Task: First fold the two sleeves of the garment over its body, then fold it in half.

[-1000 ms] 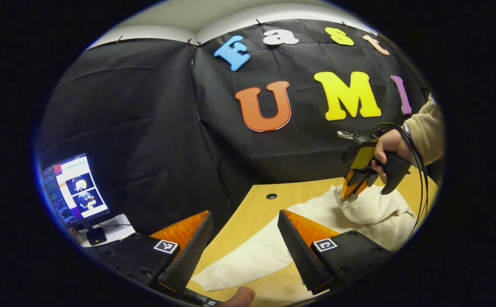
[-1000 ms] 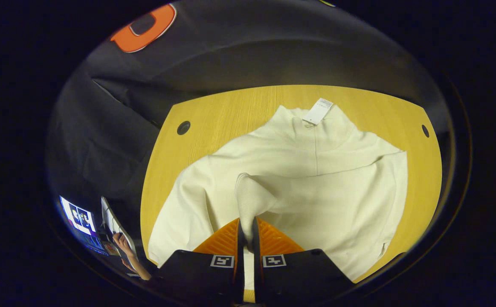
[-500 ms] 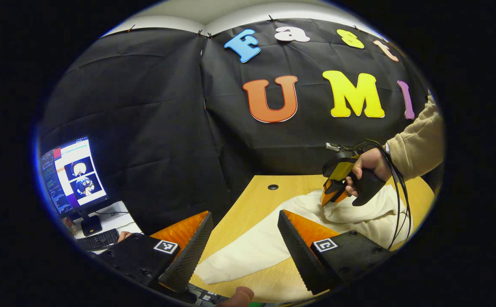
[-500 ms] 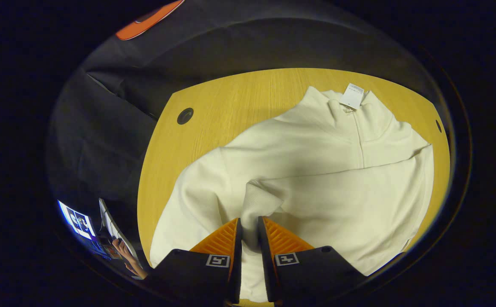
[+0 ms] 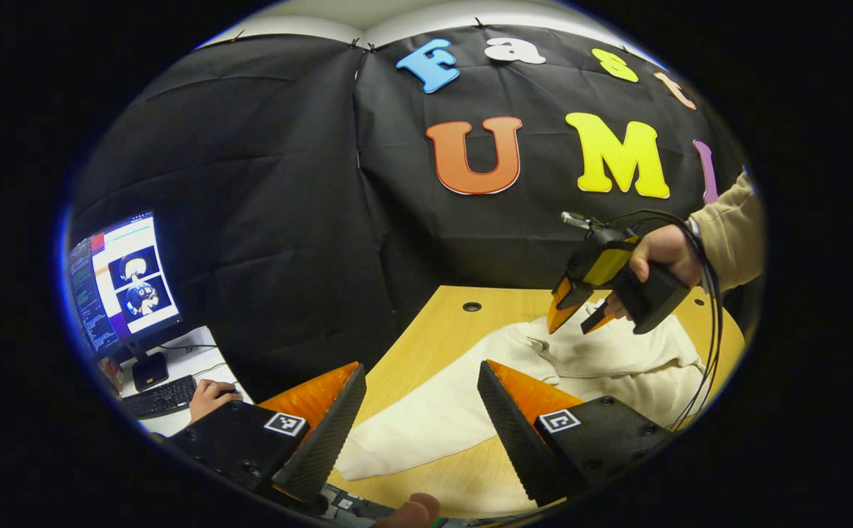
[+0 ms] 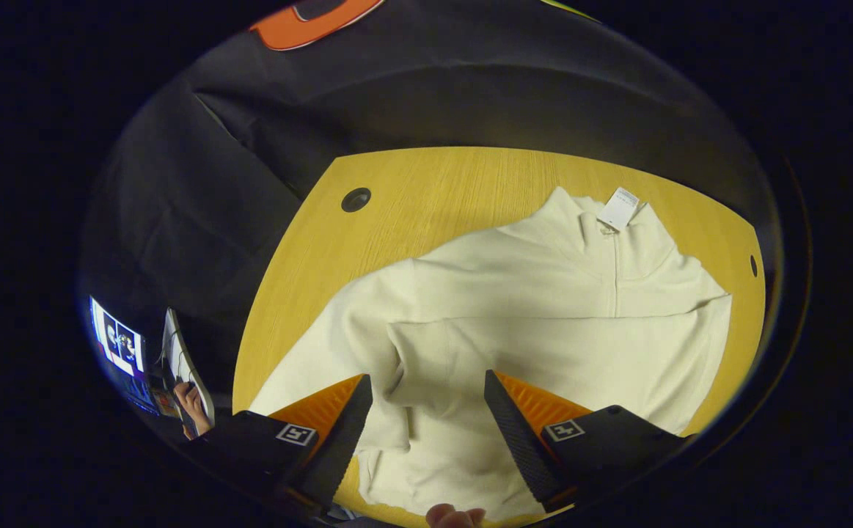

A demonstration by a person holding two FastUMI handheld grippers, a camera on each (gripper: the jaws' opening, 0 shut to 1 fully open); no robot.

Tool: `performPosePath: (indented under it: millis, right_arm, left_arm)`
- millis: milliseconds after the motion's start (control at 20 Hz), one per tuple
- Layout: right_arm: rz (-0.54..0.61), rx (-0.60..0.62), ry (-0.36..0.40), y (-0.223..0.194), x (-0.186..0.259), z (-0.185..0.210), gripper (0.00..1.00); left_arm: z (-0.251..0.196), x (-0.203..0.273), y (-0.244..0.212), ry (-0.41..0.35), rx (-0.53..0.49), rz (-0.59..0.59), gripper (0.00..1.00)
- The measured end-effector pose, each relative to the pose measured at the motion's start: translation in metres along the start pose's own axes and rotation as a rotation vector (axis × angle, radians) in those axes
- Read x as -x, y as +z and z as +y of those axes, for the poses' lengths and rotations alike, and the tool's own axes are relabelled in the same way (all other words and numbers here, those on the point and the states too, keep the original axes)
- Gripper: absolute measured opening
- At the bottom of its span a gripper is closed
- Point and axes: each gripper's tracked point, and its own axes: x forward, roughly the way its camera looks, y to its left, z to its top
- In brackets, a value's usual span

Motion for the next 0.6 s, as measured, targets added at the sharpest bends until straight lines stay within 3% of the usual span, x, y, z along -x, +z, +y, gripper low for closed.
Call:
performPosePath:
  millis: [100,250,300,450,600]
  right_arm:
    - [-0.030,0.033,0.000,0.001,0.016,-0.012,0.96]
    - [-0.065,0.070,-0.013,-0.007,0.043,-0.040,0.92]
    - [-0.071,0.091,-0.023,-0.013,0.052,-0.053,0.96]
    - [-0.075,0.163,-0.084,-0.039,0.073,-0.098,0.96]
    - [-0.081,0.159,-0.165,-0.067,0.088,-0.143,0.96]
  left_arm:
    - [0.001,-0.009,-0.016,0.003,0.039,0.027,0.99]
    - [0.021,-0.019,-0.041,0.070,0.060,0.095,0.99]
    - [0.028,-0.023,-0.050,0.097,0.074,0.113,0.99]
    - [0.046,-0.034,-0.082,0.154,0.122,0.182,0.99]
    - [0.064,-0.036,-0.120,0.232,0.154,0.281,0.99]
